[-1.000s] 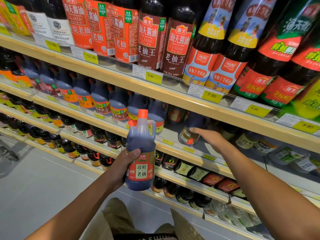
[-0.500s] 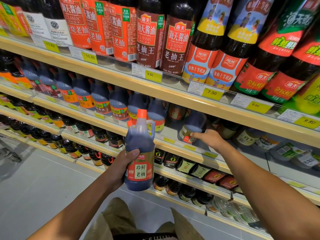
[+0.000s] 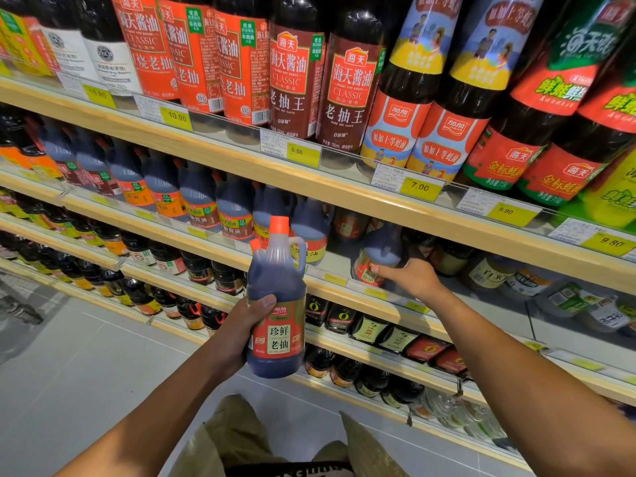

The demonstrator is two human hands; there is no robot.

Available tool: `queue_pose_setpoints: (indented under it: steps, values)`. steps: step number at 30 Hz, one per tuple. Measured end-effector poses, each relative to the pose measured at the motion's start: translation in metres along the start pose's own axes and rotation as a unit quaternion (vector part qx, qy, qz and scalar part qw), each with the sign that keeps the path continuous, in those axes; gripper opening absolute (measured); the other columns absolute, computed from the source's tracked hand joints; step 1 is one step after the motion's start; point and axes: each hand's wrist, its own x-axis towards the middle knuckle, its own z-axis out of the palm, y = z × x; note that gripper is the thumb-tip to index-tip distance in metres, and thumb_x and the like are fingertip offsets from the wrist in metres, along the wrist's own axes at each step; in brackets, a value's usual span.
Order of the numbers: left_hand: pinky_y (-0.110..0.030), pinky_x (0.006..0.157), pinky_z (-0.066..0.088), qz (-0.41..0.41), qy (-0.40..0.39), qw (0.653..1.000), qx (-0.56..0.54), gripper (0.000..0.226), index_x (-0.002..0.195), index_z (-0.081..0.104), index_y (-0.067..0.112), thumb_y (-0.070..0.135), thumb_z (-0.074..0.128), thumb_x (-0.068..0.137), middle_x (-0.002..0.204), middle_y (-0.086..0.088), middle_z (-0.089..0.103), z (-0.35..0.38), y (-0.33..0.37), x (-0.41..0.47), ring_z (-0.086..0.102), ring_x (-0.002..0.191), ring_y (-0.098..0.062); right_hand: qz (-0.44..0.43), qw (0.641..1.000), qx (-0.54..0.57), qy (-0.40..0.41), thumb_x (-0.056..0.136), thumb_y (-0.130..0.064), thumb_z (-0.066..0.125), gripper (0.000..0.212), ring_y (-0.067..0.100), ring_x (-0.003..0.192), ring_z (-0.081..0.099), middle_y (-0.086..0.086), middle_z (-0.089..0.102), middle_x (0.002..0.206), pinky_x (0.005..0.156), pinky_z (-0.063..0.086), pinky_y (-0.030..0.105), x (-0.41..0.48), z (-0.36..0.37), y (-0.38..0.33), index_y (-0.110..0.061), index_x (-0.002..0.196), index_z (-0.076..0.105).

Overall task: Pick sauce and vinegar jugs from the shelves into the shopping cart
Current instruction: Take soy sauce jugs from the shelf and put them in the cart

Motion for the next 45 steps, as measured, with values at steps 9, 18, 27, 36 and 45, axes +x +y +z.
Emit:
queue_pose_setpoints:
  steps: [9,18,27,36,45]
  values:
    - [-0.033,0.069,0.061,0.0,0.001,1.0,0.005,0.098,0.111,0.066,0.015,0.07,0.091,0.034,0.096,-0.013,0.077,-0.008,0.006,0.0,0.076,0.086,-0.028,0.025,0.999,0.022,-0.015,0.069,-0.055,0.087,0.06,0.023,0.101,0.062,0.0,0.067,0.103,0.08,0.051,0.033,0.001,-0.003,0.001,-0.019,0.111,0.063]
    - [-0.034,0.07,0.061,0.007,0.029,1.0,-0.003,0.097,0.115,0.065,0.012,0.069,0.09,0.04,0.098,-0.016,0.076,-0.022,0.007,0.001,0.075,0.088,-0.031,0.041,0.998,-0.01,-0.042,0.076,-0.06,0.08,0.049,0.022,0.083,0.055,0.001,0.058,0.075,0.062,0.038,0.031,0.006,0.015,-0.028,-0.021,0.067,0.052]
    - [-0.033,0.071,0.061,0.001,0.043,0.999,0.005,0.103,0.119,0.063,0.014,0.073,0.089,0.038,0.099,-0.013,0.076,-0.033,0.011,0.001,0.075,0.09,-0.03,-0.008,0.998,0.028,-0.064,0.078,-0.054,0.082,0.069,0.018,0.102,0.056,-0.001,0.061,0.113,0.083,0.04,0.027,0.02,0.036,-0.04,-0.014,0.131,0.062]
    - [-0.035,0.071,0.061,-0.024,-0.012,1.0,-0.003,0.1,0.114,0.066,0.013,0.07,0.092,0.036,0.099,-0.016,0.076,-0.011,0.01,0.015,0.075,0.088,-0.03,-0.061,0.995,0.078,-0.019,0.075,-0.038,0.089,0.044,0.02,0.087,0.066,0.001,0.07,0.096,0.074,0.05,0.034,0.001,0.03,-0.026,-0.018,0.106,0.066]
    - [-0.039,0.079,0.062,-0.08,-0.075,0.994,-0.029,0.089,0.108,0.073,0.008,0.062,0.095,0.041,0.105,-0.021,0.075,0.039,-0.007,0.038,0.074,0.088,-0.03,-0.036,0.909,0.312,-0.276,0.084,-0.044,0.074,0.043,0.028,0.094,0.061,0.009,0.067,0.101,0.083,0.052,0.044,-0.085,0.028,-0.035,-0.012,0.112,0.067]
